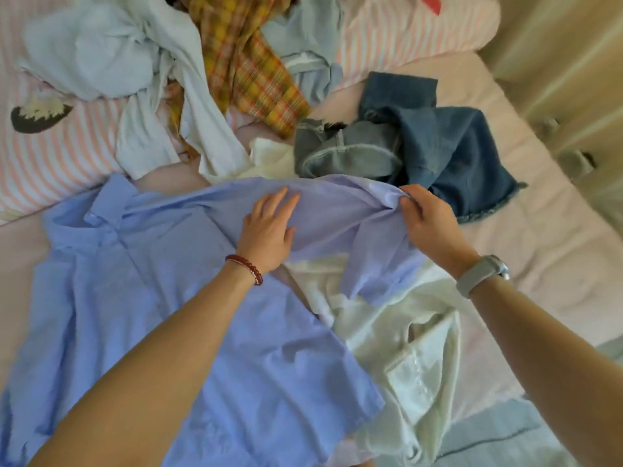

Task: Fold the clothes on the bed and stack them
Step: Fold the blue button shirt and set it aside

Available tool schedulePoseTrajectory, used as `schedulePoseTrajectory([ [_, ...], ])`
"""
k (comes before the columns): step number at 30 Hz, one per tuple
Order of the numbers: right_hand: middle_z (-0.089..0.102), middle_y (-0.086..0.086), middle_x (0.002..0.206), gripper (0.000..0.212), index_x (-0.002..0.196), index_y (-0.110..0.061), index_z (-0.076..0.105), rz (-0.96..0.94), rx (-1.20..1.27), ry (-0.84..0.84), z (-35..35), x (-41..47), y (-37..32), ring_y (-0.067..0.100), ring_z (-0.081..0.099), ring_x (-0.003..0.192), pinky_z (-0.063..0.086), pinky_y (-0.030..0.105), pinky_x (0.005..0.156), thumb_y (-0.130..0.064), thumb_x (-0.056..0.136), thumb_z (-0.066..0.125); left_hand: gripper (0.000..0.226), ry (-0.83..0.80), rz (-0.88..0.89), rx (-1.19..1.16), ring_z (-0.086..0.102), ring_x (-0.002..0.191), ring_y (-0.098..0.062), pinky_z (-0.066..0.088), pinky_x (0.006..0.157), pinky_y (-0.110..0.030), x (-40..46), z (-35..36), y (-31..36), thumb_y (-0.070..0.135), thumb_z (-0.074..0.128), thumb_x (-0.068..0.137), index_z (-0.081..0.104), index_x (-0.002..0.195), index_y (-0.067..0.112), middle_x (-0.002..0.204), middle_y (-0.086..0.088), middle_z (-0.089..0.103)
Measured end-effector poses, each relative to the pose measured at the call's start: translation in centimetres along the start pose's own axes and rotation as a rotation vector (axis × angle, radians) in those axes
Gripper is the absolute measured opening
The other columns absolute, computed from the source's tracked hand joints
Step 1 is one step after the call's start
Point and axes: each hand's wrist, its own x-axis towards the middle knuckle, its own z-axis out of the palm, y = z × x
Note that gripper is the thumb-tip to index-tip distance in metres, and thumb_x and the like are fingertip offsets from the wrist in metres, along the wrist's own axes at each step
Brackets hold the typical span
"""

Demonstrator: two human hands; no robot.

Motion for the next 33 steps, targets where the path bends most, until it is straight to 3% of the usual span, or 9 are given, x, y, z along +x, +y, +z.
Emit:
schedulePoseTrajectory([
  [4, 0.059, 0.017, 0.114, 0.028, 0.115, -0.006, 0.062, -0.002, -0.222, 0.137, -2.6, 5.2, 1.9, 0.037, 0.052, 0.107, 0.042, 0.043, 0.090, -0.011, 0.096, 0.042, 0.066, -0.065, 0.028, 0.067, 0.002, 0.144, -0.028, 0.017, 0.111, -0.050, 5.5, -1.5, 1.2, 0.025, 0.048, 0.094, 0.010, 0.149, 0.027, 0.157, -0.002, 0.005],
  [7, 0.054, 0.019, 0.114, 0.028, 0.119, -0.006, 0.057, 0.073, -0.192, 0.262, -2.1, 4.8, 2.4, 0.038, 0.050, 0.105, 0.042, 0.046, 0.087, -0.014, 0.093, 0.048, 0.067, -0.190, -0.011, 0.107, 0.013, 0.140, -0.028, 0.015, 0.112, -0.053, 8.6, -1.9, 1.3, 0.031, 0.055, 0.090, 0.020, 0.147, 0.025, 0.147, -0.006, 0.030],
  [12, 0.039, 0.010, 0.136, 0.075, 0.142, -0.014, 0.032, 0.215, -0.242, 0.054, 3.0, 0.6, 2.3, 0.033, 0.037, 0.123, 0.036, 0.046, 0.098, -0.044, 0.080, 0.064, 0.070, -0.256, -0.069, 0.071, 0.037, 0.128, -0.032, 0.016, 0.110, -0.054, 10.1, -2.4, 0.4, 0.042, 0.059, 0.086, 0.024, 0.144, 0.026, 0.136, -0.009, 0.045],
  [15, 0.028, 0.009, 0.146, 0.076, 0.147, -0.016, 0.019, 0.254, -0.334, 0.010, 4.8, 0.4, 3.4, 0.032, 0.031, 0.130, 0.035, 0.044, 0.099, -0.029, 0.084, 0.059, 0.057, -0.316, -0.113, 0.123, 0.044, 0.124, -0.031, 0.016, 0.110, -0.050, 9.5, -2.9, -1.4, 0.037, 0.058, 0.088, 0.037, 0.139, 0.022, 0.132, -0.007, 0.052],
  [18, 0.033, 0.015, 0.138, 0.058, 0.141, -0.012, 0.035, 0.224, -0.221, 0.019, 3.8, 1.1, 4.0, 0.037, 0.037, 0.122, 0.039, 0.043, 0.089, 0.001, 0.086, 0.044, 0.025, -0.144, -0.076, 0.004, 0.056, 0.102, -0.034, 0.042, 0.090, -0.042, 9.0, -3.8, -3.1, 0.026, 0.060, 0.088, 0.064, 0.106, 0.009, 0.108, -0.014, 0.063],
  [21, 0.045, 0.018, 0.122, 0.040, 0.124, -0.005, 0.053, 0.205, -0.066, 0.146, 1.3, 2.0, 2.7, 0.038, 0.050, 0.105, 0.042, 0.040, 0.085, 0.003, 0.087, 0.041, 0.021, 0.056, -0.073, -0.082, 0.055, 0.084, -0.038, 0.045, 0.073, -0.044, 9.1, -5.5, -3.7, 0.017, 0.065, 0.085, 0.064, 0.085, -0.004, 0.088, -0.022, 0.058],
  [27, 0.051, -0.006, 0.070, 0.023, 0.104, -0.006, 0.057, 0.177, 0.173, 0.288, -1.1, 3.2, -4.3, 0.017, 0.051, 0.074, 0.038, 0.028, 0.067, -0.012, 0.097, 0.036, 0.026, 0.169, -0.125, -0.123, 0.052, 0.106, -0.034, 0.045, 0.089, -0.043, 9.1, -8.3, -4.0, 0.019, 0.070, 0.081, 0.066, 0.103, 0.006, 0.111, -0.020, 0.055],
  [30, 0.052, -0.013, 0.073, 0.023, 0.104, -0.009, 0.057, 0.054, 0.263, 0.260, -0.9, 2.6, -9.0, -0.009, 0.051, 0.065, 0.036, 0.007, 0.057, -0.010, 0.098, 0.035, 0.035, 0.134, -0.240, -0.381, 0.052, 0.110, -0.027, 0.043, 0.093, -0.035, 6.5, -9.8, -4.3, 0.022, 0.063, 0.087, 0.058, 0.119, 0.009, 0.124, -0.013, 0.051],
  [33, 0.064, 0.004, 0.089, 0.028, 0.116, -0.007, 0.057, -0.127, 0.255, 0.161, 0.5, 0.7, -14.0, 0.000, 0.055, 0.072, 0.045, 0.014, 0.069, -0.012, 0.099, 0.036, 0.019, 0.117, -0.374, -0.818, 0.055, 0.095, -0.014, 0.044, 0.078, -0.027, 1.2, -12.0, -5.6, 0.025, 0.049, 0.096, 0.057, 0.109, 0.015, 0.113, -0.005, 0.056],
])
